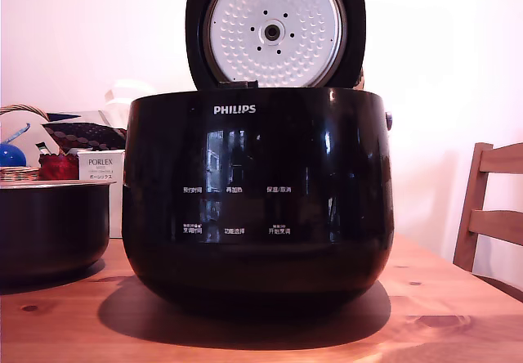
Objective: Pick up the metallic pot next to the rice cooker
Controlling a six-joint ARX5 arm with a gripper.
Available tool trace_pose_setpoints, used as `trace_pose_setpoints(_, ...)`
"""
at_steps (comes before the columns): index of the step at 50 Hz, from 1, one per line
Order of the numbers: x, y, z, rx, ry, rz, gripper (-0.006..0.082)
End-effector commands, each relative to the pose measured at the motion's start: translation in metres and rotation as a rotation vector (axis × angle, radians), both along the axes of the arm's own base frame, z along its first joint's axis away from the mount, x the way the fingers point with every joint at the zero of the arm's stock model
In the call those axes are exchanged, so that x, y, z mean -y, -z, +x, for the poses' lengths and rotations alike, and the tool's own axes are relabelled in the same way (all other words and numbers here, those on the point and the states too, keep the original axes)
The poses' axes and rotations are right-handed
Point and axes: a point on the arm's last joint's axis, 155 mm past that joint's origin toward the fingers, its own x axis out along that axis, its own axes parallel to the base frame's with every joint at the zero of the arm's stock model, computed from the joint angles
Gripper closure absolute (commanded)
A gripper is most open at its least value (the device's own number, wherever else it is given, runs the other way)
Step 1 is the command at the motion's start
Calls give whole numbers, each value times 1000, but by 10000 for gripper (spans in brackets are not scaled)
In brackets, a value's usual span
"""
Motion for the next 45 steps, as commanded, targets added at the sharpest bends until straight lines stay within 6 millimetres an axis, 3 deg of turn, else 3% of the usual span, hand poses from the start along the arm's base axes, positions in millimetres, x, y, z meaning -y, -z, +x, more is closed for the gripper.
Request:
trace_pose_setpoints(1,-3,14,4,-34,17,45,351)
trace_pose_setpoints(13,-9,31,30,-37,94,117,349)
trace_pose_setpoints(33,-40,72,79,-110,41,181,349)
trace_pose_setpoints(45,-46,100,98,-162,22,172,349)
